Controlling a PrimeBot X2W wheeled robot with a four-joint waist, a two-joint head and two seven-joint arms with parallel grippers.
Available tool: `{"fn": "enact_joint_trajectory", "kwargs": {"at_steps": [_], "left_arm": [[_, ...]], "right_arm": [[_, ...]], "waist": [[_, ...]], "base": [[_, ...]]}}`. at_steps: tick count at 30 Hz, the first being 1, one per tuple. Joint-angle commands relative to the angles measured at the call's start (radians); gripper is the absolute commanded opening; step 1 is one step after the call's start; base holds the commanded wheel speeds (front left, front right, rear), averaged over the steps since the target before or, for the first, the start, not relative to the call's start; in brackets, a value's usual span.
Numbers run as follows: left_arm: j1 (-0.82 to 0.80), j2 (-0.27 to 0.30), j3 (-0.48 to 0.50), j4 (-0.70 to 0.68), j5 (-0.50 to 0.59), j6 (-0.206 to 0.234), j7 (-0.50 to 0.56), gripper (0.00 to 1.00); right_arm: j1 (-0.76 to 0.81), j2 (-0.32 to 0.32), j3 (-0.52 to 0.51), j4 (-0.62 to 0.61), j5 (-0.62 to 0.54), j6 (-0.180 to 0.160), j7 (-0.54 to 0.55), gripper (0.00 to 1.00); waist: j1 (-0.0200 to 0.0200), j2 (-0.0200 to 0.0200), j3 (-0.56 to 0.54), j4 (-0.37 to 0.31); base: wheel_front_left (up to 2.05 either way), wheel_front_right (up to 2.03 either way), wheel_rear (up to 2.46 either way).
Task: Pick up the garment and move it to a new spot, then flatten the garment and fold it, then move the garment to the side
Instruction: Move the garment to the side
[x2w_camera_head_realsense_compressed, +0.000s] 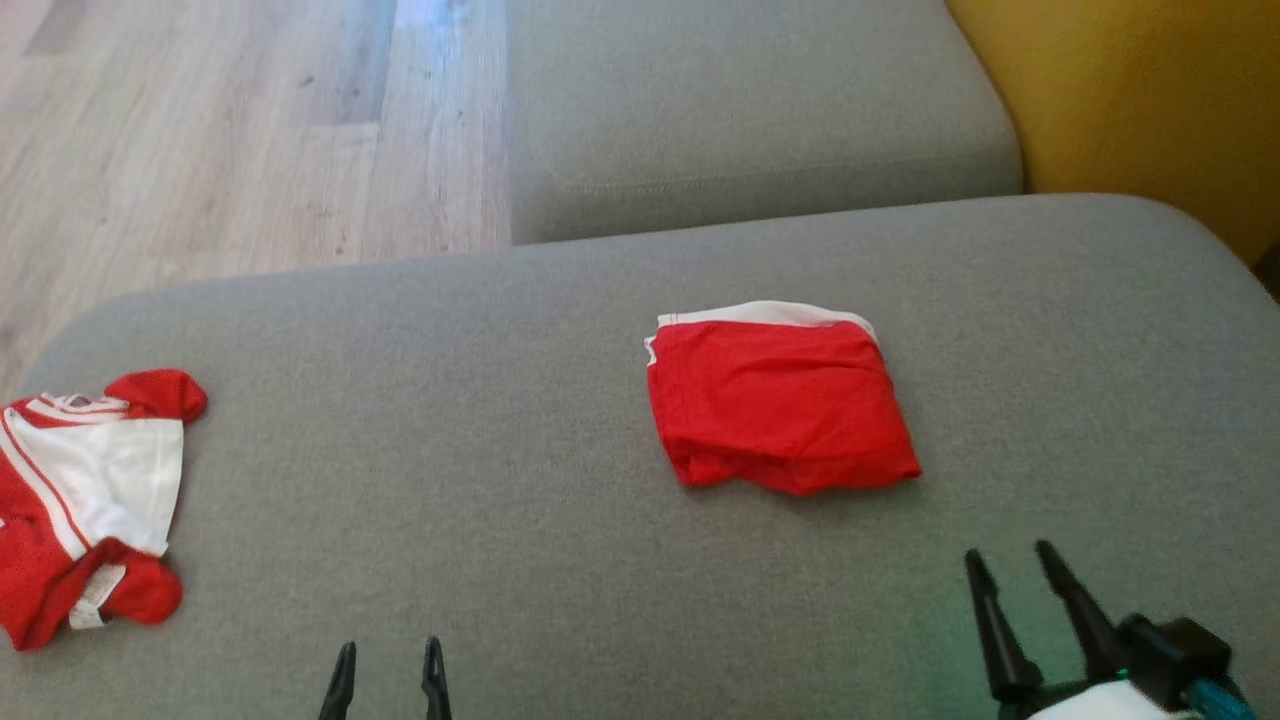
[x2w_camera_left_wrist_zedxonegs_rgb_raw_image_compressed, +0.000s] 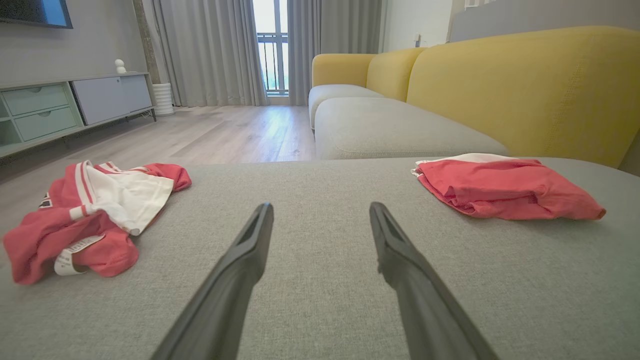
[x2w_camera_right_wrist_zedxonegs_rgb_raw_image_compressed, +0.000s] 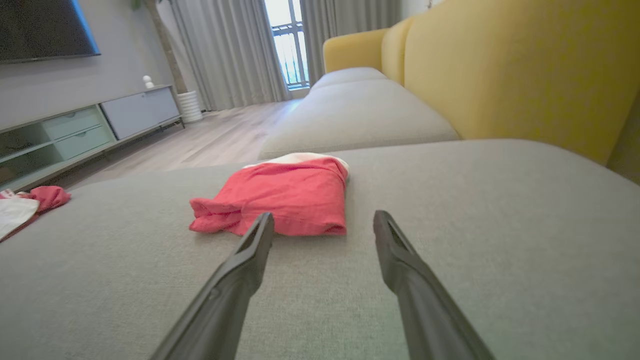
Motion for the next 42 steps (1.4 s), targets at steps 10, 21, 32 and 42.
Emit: {"fn": "enact_joint_trajectory", "kwargs": {"at_steps": [10,21,32,42], "left_arm": [[-0.131,-0.01,-0.023,-0.013,0.007,-0.012,-0.005,1.0],[-0.236,-0.01,-0.072,-0.002,0.002,-0.008,-0.005,1.0],[-0.308,-0.01,-0.127,0.031,-0.003,0.004,-0.005,1.0],[-0.325,-0.01,-0.133,0.033,-0.005,0.003,-0.005,1.0]], "right_arm": [[-0.336,-0.143,0.084,0.098,0.355,0.008,0.189,1.0],[-0.567,-0.245,0.148,0.219,0.661,0.008,0.453,1.0],[-0.678,-0.257,0.258,0.388,0.725,0.008,0.479,0.84],[-0.701,-0.354,0.366,0.354,0.751,0.008,0.441,0.0]], "waist": [[0.0,0.0,0.149,0.049],[0.0,0.0,0.267,0.101],[0.0,0.0,0.321,0.132],[0.0,0.0,0.337,0.103]], "base": [[0.0,0.0,0.0],[0.0,0.0,0.0],[0.0,0.0,0.0],[0.0,0.0,0.0]]}}
